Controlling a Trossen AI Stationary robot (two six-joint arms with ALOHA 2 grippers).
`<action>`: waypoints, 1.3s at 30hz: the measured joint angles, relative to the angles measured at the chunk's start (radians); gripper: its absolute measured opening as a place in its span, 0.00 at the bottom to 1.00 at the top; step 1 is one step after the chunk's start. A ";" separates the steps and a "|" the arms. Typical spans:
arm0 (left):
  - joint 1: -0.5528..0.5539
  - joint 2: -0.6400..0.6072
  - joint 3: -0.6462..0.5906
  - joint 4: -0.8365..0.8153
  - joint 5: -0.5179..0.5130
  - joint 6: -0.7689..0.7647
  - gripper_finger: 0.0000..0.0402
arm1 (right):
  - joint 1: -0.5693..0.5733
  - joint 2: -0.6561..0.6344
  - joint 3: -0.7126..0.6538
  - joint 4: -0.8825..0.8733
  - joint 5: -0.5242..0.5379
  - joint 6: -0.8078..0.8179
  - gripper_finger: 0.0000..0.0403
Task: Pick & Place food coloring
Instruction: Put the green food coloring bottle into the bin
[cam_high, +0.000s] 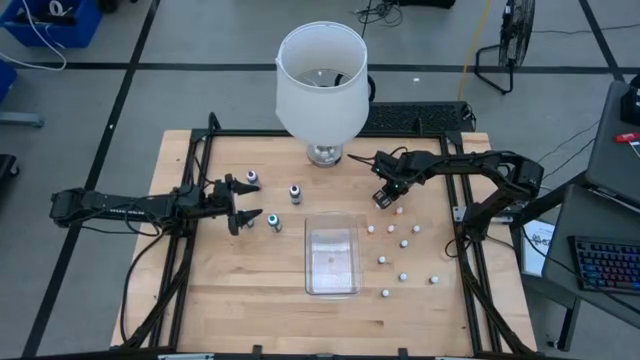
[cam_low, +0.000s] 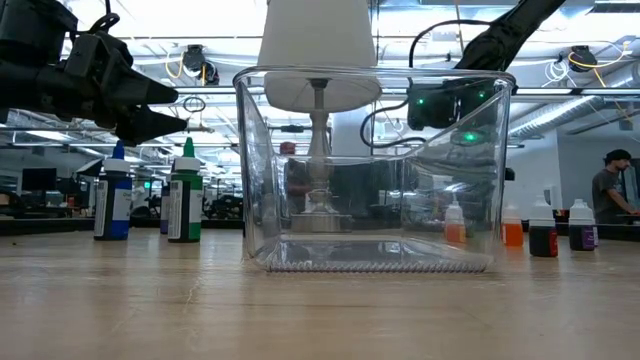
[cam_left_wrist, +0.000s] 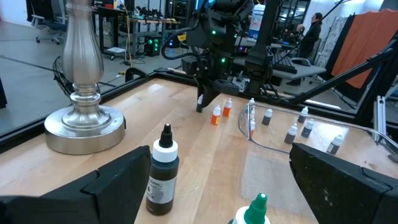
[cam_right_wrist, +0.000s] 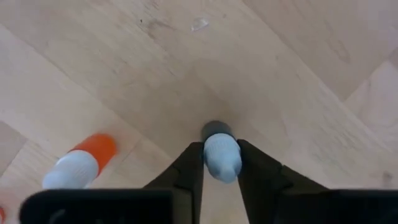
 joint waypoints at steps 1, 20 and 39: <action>0.000 0.000 0.000 0.000 0.000 0.000 0.94 | 0.000 0.000 0.000 0.004 0.001 -0.011 0.14; 0.000 0.000 0.000 0.000 0.000 0.000 0.94 | 0.239 -0.263 0.317 -0.039 0.051 -0.007 0.13; 0.000 0.000 0.000 0.000 0.000 0.000 0.94 | 0.566 0.430 1.459 -0.551 0.136 -0.092 0.13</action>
